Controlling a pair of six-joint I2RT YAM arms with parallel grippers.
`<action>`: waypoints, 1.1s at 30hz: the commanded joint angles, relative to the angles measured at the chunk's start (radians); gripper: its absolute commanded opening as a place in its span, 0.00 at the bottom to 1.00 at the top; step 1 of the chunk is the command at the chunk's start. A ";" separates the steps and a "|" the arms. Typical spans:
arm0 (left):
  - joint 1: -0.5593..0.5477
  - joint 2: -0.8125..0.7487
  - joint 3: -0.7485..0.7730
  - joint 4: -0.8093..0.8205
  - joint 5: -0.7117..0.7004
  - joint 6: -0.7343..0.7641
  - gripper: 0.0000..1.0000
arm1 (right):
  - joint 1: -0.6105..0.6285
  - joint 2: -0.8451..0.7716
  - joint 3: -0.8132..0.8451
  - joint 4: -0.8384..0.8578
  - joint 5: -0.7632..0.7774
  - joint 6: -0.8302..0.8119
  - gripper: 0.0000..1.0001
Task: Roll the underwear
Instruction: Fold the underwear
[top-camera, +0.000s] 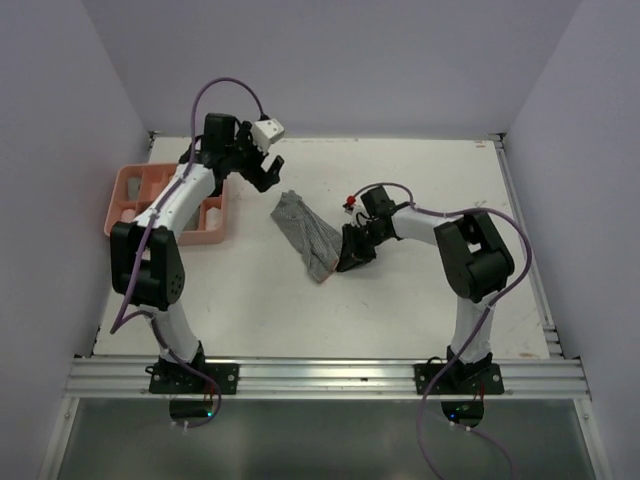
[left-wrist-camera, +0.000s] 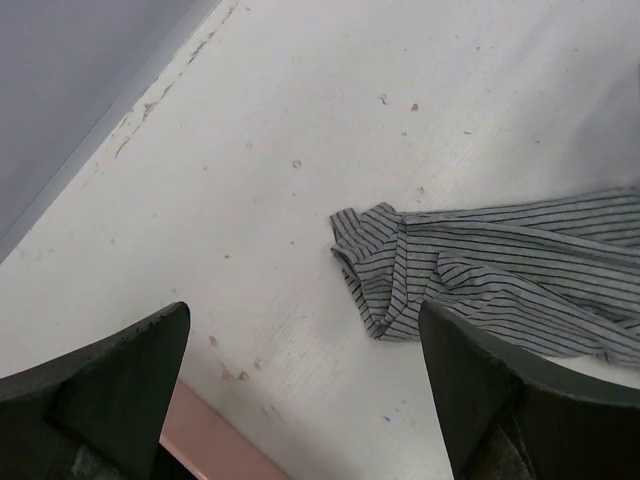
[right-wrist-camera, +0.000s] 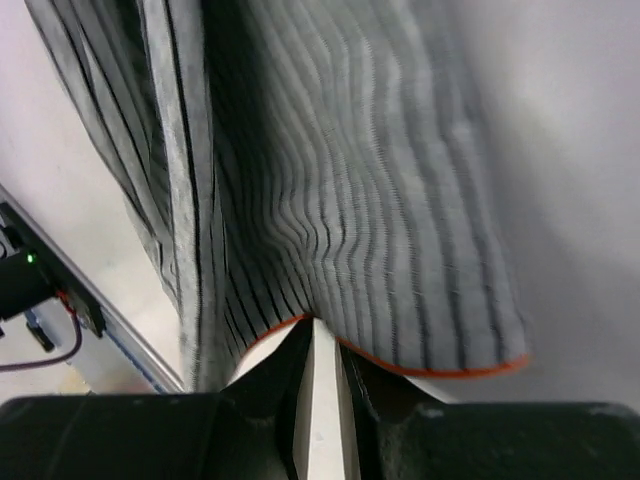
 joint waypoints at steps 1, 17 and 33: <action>0.032 -0.091 -0.116 0.030 -0.059 -0.179 1.00 | 0.136 -0.094 -0.119 0.091 0.007 0.118 0.19; 0.016 -0.187 -0.482 -0.029 -0.006 -0.206 1.00 | 0.035 -0.117 0.203 -0.113 0.317 -0.023 0.06; -0.022 0.015 -0.334 0.014 0.043 -0.282 1.00 | 0.085 -0.061 -0.034 0.028 0.243 0.024 0.00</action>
